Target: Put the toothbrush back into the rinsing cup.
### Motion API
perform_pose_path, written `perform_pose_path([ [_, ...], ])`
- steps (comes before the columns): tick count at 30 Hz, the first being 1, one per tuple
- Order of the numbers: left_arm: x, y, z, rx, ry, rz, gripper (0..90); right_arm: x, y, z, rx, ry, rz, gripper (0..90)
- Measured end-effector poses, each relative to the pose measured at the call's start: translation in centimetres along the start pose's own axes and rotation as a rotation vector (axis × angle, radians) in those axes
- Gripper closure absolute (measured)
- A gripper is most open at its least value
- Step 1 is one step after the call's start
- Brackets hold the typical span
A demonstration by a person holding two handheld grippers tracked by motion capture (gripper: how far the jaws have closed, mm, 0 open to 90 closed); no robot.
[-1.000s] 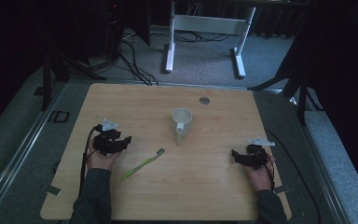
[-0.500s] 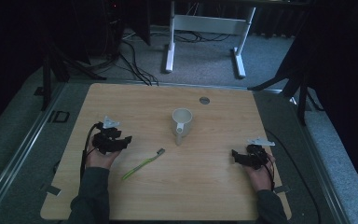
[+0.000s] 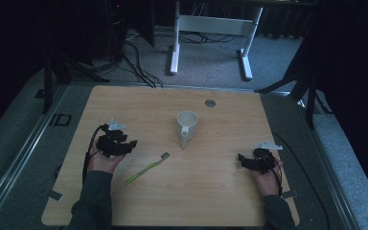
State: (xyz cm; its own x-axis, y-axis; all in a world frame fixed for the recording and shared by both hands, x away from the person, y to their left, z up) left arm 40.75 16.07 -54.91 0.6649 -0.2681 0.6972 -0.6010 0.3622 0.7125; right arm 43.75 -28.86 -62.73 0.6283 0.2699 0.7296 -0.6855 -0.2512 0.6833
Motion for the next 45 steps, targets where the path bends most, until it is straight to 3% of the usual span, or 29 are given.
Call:
perform_pose_path([
  [10, 0.3, 0.1, 0.5, -0.013, -0.023, -0.029, 52.3, 0.0, 0.0, 0.0, 0.000, 0.000, 0.000, 21.5],
  [29, 0.4, -0.1, 1.6, -0.009, -0.087, -0.128, 55.6, 0.0, 0.0, 0.0, 0.000, 0.000, 0.000, 21.5],
  [45, 0.9, 0.1, 2.5, -0.024, -0.117, -0.168, 57.6, 0.0, 0.0, 0.0, 0.000, -0.001, 0.000, 21.6],
])
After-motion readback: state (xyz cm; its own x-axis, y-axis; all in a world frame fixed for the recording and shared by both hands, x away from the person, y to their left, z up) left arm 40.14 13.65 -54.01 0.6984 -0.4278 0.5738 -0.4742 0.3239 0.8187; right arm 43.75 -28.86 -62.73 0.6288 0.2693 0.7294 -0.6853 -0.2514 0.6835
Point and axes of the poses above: each handheld gripper's, and its own axes: y roughly backward along the jaws, x roughly out of its top, z roughly to its right, the point moved 10 cm from there along -y, roughly forward along the jaws, and after that the axes turned 2 degrees about y, right-handed, at the moved point
